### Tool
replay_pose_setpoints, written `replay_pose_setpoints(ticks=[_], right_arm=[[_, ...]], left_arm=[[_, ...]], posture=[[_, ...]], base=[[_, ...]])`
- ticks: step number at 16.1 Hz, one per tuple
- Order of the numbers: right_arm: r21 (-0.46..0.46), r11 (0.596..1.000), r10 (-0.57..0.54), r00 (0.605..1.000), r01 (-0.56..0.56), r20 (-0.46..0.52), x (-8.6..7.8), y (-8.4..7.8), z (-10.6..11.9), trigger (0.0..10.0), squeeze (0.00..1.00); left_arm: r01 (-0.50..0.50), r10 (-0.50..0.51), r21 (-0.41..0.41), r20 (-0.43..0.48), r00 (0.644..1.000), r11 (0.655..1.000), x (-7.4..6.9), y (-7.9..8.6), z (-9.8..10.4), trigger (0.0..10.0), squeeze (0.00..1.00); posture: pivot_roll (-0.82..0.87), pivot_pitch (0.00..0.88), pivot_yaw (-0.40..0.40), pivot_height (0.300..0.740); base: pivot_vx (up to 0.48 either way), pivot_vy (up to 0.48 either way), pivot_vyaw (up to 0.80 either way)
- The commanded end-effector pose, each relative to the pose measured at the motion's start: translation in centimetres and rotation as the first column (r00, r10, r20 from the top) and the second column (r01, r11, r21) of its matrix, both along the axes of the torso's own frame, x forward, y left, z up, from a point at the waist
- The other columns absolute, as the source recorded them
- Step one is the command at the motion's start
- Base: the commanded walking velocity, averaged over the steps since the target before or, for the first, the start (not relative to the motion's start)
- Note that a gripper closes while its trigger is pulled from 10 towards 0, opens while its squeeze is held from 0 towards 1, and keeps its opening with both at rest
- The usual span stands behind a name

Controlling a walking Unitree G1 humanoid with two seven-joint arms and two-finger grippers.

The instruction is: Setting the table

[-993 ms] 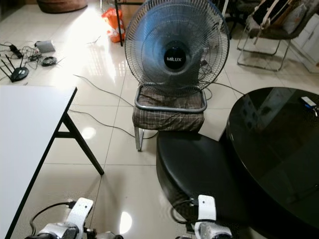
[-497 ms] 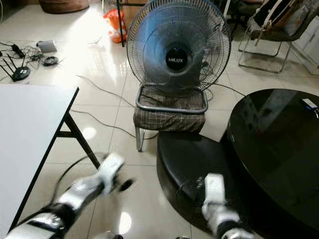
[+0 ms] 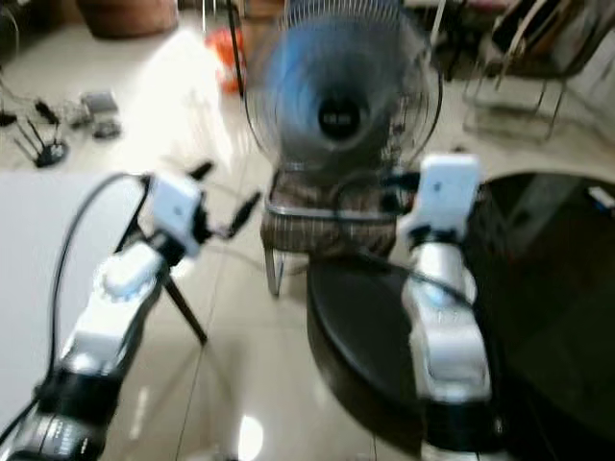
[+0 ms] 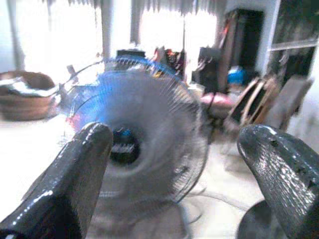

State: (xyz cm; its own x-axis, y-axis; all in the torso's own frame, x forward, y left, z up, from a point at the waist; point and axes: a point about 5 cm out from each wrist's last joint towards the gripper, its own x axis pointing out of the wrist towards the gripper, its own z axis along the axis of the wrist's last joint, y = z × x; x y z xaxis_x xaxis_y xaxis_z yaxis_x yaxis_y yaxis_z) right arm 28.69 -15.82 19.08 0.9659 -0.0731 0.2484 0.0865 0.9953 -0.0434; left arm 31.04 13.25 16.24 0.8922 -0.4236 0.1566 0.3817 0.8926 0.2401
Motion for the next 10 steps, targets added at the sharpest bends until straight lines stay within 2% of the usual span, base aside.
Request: replay_pose_setpoints(ticks=[1,2,3,4,8,9,10], right_arm=[[0.051,0.993,0.107,0.994,-0.105,-0.030,-1.0,1.9,0.0,10.0,0.00],[0.049,0.989,0.141,0.988,-0.138,-0.060,-1.5,2.5,-0.4,10.0,0.00],[0.084,0.981,0.181,0.978,-0.173,-0.102,-2.7,3.1,-1.3,10.0,0.00],[0.118,0.975,0.200,0.974,-0.188,-0.103,-2.9,3.3,-1.5,10.0,1.00],[0.195,0.942,0.302,0.942,-0.273,-0.143,-3.2,4.3,-2.9,10.0,1.00],[0.154,0.936,0.339,0.927,-0.315,-0.161,-3.4,4.8,-3.1,10.0,1.00],[0.118,0.928,0.371,0.910,-0.354,-0.187,-3.6,5.4,-3.5,10.0,1.00]], left_arm=[[-0.230,0.224,-0.083,-0.069,0.972,0.970,0.0,2.8,1.5,10.0,0.00],[-0.296,0.284,-0.106,-0.117,0.952,0.949,-0.4,3.7,1.5,10.0,0.00],[-0.316,0.300,-0.120,-0.131,0.945,0.941,-1.6,4.5,1.9,10.0,0.51],[-0.285,0.271,-0.115,-0.121,0.955,0.952,-2.2,4.3,1.9,10.0,1.00],[-0.151,0.147,-0.015,-0.167,0.975,0.988,-3.8,2.5,0.7,10.0,1.00],[-0.165,0.167,0.023,-0.171,0.971,0.986,-3.9,2.5,0.4,10.0,1.00],[-0.221,0.229,0.063,-0.165,0.959,0.973,-3.8,2.8,0.1,10.0,0.00]], posture=[[0.00,0.001,0.033,0.740],[0.00,0.000,0.029,0.740],[0.00,0.000,0.029,0.740],[0.01,0.000,0.028,0.740],[0.01,0.000,0.040,0.740],[0.01,0.000,0.040,0.740],[0.01,0.000,0.039,0.740]], base=[[0.000,0.000,0.00],[0.000,0.000,0.00],[0.000,0.000,0.00],[0.000,0.000,0.00],[0.000,0.000,0.00],[0.000,0.000,0.80],[0.000,0.000,0.80]])
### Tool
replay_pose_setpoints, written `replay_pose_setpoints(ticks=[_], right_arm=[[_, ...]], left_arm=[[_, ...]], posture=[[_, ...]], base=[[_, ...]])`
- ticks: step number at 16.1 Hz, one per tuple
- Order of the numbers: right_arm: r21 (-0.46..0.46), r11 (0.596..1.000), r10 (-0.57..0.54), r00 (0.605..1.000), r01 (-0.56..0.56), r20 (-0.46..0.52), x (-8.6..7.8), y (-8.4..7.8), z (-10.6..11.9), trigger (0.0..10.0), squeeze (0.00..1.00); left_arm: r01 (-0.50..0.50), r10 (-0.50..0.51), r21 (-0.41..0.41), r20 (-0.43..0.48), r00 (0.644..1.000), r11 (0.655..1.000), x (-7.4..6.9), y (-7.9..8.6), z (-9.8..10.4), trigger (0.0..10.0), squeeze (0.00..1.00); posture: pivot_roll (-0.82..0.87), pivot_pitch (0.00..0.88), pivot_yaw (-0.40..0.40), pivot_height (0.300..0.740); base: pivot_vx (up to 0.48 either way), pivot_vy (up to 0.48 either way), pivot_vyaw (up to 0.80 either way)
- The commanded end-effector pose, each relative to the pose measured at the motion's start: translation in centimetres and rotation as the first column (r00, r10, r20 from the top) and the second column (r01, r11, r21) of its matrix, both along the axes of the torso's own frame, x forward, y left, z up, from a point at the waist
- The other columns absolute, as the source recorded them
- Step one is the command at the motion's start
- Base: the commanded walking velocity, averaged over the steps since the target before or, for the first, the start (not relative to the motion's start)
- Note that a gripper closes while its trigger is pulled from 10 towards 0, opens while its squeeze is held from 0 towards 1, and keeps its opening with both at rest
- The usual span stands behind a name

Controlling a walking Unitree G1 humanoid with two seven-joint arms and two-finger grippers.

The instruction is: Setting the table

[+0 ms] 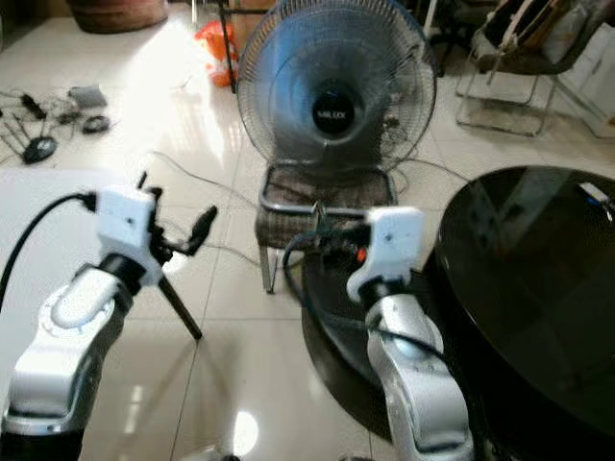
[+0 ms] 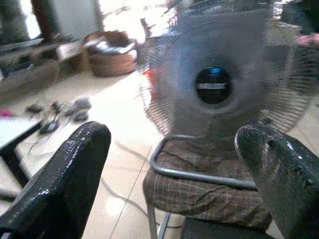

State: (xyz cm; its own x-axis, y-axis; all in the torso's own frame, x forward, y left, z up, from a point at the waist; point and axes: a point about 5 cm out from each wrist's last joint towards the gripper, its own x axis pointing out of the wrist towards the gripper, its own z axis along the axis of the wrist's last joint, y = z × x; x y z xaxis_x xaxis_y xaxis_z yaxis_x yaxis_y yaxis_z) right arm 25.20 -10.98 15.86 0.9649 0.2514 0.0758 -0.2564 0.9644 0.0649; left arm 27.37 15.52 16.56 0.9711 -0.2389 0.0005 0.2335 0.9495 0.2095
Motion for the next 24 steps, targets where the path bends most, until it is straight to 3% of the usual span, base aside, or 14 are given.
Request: replay_pose_setpoints(ticks=[1,2,3,4,6,8,12,15,22,24], right_arm=[[-0.019,0.999,0.033,0.999,-0.033,-0.032,-0.1,0.7,-0.7,10.0,1.00],[-0.012,0.998,0.057,0.997,-0.058,-0.045,-0.1,0.7,-1.0,10.0,0.35],[-0.009,0.998,0.059,0.997,-0.060,-0.054,-0.1,0.6,-1.3,10.0,0.00],[-0.011,0.998,0.056,0.997,-0.057,-0.055,0.0,0.5,-1.4,10.0,0.00],[-0.025,0.997,0.066,0.997,-0.067,-0.043,0.4,0.4,-1.2,10.0,0.00],[-0.023,0.999,0.028,0.999,-0.028,-0.026,1.0,-0.1,-0.7,10.0,0.00],[-0.030,1.000,0.002,1.000,-0.002,-0.009,2.2,-0.8,0.2,10.0,0.00],[-0.052,0.998,0.031,0.999,-0.033,-0.024,2.5,0.0,0.1,10.0,0.00],[-0.057,0.998,0.034,0.999,-0.035,-0.022,2.6,0.0,0.5,10.0,0.00],[-0.054,0.998,0.035,0.999,-0.035,-0.018,2.6,0.1,0.6,10.0,0.00]], left_arm=[[-0.084,0.084,0.018,-0.016,0.996,0.996,-0.1,0.8,-0.2,10.0,0.00],[-0.134,0.134,0.009,-0.022,0.991,0.991,0.0,1.3,-0.2,10.0,0.00],[-0.193,0.191,0.036,0.047,0.980,0.981,0.2,1.5,0.2,10.0,0.00],[-0.191,0.190,0.007,0.075,0.979,0.982,0.2,1.4,0.4,10.0,0.00],[-0.148,0.148,0.001,0.036,0.988,0.989,0.2,0.9,-0.1,10.0,0.00],[-0.122,0.122,0.085,0.005,0.992,0.989,0.4,0.5,-0.6,10.0,0.00],[-0.103,0.104,-0.031,0.022,0.994,0.994,1.0,0.1,0.5,10.0,0.00],[-0.075,0.075,-0.023,0.002,0.997,0.997,0.9,-0.3,0.1,10.0,0.00],[-0.064,0.061,-0.086,-0.037,0.997,0.994,1.2,-0.2,0.3,10.0,0.00],[-0.070,0.069,-0.050,-0.016,0.997,0.996,1.3,0.0,0.4,10.0,0.00]], posture=[[0.01,0.000,0.038,0.740],[0.02,0.000,0.034,0.740],[0.02,0.000,0.026,0.740],[0.03,0.000,0.021,0.740],[0.02,0.000,0.020,0.740],[0.02,0.000,0.020,0.740],[-0.01,0.000,0.015,0.740],[-0.02,0.000,0.054,0.740],[-0.03,0.000,0.069,0.740],[-0.03,0.000,0.073,0.740]], base=[[0.000,0.000,0.80],[0.000,0.000,0.80],[0.000,0.000,0.80],[0.000,0.000,0.80],[0.000,0.000,0.80],[0.000,0.000,0.80],[0.000,0.000,0.80],[0.000,0.000,0.80],[0.000,0.000,0.80],[0.000,0.000,0.80]])
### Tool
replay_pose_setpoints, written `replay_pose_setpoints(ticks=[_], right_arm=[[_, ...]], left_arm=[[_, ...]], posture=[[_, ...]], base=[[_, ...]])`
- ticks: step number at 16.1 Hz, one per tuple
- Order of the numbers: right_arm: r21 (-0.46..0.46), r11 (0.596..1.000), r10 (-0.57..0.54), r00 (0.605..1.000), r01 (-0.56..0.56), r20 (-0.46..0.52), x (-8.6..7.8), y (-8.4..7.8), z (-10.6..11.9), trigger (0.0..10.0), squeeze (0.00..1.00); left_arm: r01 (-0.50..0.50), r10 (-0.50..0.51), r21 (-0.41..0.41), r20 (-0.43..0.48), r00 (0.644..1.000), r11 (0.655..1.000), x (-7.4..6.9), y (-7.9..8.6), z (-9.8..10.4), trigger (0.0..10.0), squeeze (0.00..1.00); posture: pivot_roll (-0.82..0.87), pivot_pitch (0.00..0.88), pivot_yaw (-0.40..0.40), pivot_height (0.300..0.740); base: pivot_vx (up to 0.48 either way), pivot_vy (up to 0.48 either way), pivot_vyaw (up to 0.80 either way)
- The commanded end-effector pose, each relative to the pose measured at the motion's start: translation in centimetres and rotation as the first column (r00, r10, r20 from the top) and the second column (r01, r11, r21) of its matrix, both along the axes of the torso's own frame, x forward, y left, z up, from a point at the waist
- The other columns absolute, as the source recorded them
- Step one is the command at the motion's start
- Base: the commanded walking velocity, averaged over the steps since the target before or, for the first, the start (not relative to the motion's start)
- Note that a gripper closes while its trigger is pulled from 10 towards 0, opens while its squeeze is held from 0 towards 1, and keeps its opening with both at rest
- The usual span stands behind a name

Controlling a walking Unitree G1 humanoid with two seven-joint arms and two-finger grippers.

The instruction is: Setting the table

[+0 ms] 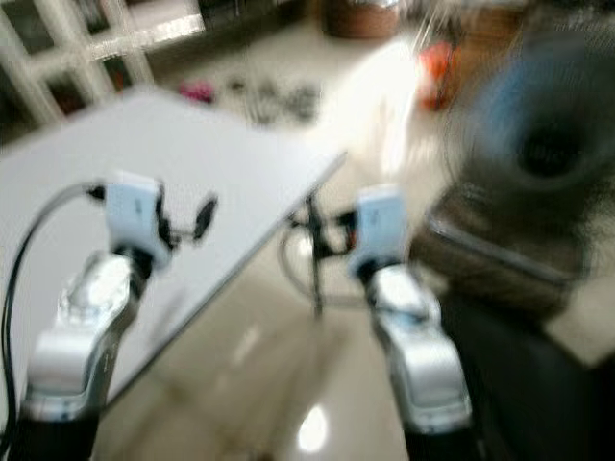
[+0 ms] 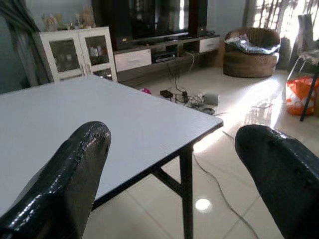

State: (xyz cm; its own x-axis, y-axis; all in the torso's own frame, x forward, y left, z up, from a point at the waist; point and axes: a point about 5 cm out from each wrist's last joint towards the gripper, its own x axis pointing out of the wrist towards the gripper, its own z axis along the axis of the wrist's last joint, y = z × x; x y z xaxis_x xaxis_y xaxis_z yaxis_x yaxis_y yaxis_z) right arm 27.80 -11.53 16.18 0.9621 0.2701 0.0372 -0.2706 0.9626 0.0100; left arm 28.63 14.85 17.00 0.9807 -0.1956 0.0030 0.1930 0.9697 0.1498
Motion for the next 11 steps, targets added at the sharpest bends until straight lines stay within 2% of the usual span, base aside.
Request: replay_pose_setpoints(ticks=[1,3,7,11], right_arm=[[0.011,1.000,0.019,1.000,-0.019,0.005,0.1,0.6,0.3,10.0,0.00],[0.012,1.000,0.022,1.000,-0.022,0.005,0.1,0.6,0.4,10.0,0.00],[0.008,0.999,0.033,0.999,-0.033,0.006,0.2,0.6,0.6,10.0,0.00],[0.035,0.998,0.049,0.999,-0.049,0.003,0.2,1.2,0.5,10.0,0.00]], left_arm=[[-0.033,0.032,0.050,0.015,0.999,0.998,0.1,0.8,0.1,10.0,0.00],[-0.031,0.031,0.004,0.014,0.999,1.000,0.1,0.8,0.2,10.0,0.00],[-0.043,0.043,0.012,0.028,0.999,0.999,0.0,0.9,0.4,10.0,0.00],[-0.080,0.078,0.057,0.035,0.996,0.995,-0.4,2.3,0.5,10.0,0.00]], posture=[[-0.03,0.000,0.071,0.740],[-0.03,0.000,0.068,0.740],[-0.02,0.000,0.046,0.740],[0.04,0.000,0.041,0.740]], base=[[0.000,0.000,0.80],[0.000,0.000,0.80],[0.000,0.000,0.80],[0.000,0.453,0.80]])
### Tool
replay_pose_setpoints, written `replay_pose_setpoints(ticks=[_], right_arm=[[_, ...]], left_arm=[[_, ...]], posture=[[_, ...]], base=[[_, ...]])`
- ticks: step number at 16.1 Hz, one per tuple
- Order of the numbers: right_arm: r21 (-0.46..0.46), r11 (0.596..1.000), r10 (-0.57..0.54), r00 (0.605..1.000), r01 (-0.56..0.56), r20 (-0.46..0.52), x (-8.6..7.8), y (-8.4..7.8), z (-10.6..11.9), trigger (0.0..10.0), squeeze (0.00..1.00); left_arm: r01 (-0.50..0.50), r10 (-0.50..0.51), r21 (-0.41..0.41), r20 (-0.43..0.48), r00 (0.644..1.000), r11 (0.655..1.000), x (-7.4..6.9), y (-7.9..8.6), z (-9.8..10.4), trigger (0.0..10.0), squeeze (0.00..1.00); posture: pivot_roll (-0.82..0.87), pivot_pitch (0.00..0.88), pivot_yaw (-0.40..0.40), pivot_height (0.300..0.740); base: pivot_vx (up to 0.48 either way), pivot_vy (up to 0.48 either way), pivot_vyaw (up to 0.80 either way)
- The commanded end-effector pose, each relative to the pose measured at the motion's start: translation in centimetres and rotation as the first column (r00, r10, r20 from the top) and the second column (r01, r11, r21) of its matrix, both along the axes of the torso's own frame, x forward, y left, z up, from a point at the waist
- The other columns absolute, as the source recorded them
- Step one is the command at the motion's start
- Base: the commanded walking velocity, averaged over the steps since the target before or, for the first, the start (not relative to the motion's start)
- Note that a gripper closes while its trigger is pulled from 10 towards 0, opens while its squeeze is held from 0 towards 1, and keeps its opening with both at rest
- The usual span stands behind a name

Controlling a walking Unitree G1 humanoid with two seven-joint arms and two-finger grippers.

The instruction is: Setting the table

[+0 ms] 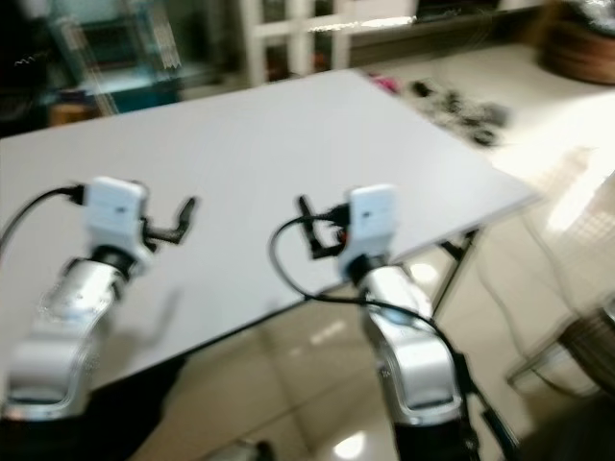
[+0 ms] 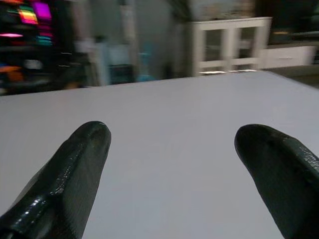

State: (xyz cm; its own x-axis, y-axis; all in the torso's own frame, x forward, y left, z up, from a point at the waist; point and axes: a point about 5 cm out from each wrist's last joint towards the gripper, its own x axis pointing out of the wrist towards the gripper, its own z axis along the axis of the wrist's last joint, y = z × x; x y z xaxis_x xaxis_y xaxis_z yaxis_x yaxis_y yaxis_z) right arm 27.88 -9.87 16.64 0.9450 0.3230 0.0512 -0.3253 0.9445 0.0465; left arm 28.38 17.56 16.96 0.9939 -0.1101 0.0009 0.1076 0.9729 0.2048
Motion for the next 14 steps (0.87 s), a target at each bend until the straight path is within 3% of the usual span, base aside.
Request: replay_pose_setpoints(ticks=[1,6,10,14], right_arm=[[0.001,1.000,-0.004,1.000,0.004,-0.004,0.1,-0.2,-0.1,10.0,0.00],[-0.002,1.000,-0.003,1.000,0.003,-0.023,-0.2,-0.6,-0.7,10.0,0.00],[-0.018,0.999,-0.028,0.999,0.027,-0.032,-0.5,-1.8,-1.2,10.0,0.00],[-0.026,0.999,-0.027,0.999,0.026,-0.042,-0.8,-2.0,-1.5,10.0,0.00]], left_arm=[[0.007,-0.007,0.016,0.028,1.000,1.000,-0.2,-0.1,0.7,10.0,0.00],[0.027,-0.030,0.071,0.032,0.999,0.997,-0.6,-0.6,0.9,10.0,0.00],[0.022,-0.024,0.077,0.017,1.000,0.997,-0.9,-0.4,0.5,10.0,0.00],[0.023,-0.025,0.089,0.022,0.999,0.996,-0.9,-0.6,0.6,10.0,0.00]], posture=[[0.04,0.000,0.039,0.740],[0.05,0.000,0.022,0.740],[0.05,0.000,0.011,0.740],[0.05,0.000,0.004,0.740]], base=[[0.000,0.480,0.80],[0.000,0.480,0.80],[0.000,0.480,0.80],[0.000,0.480,0.80]])
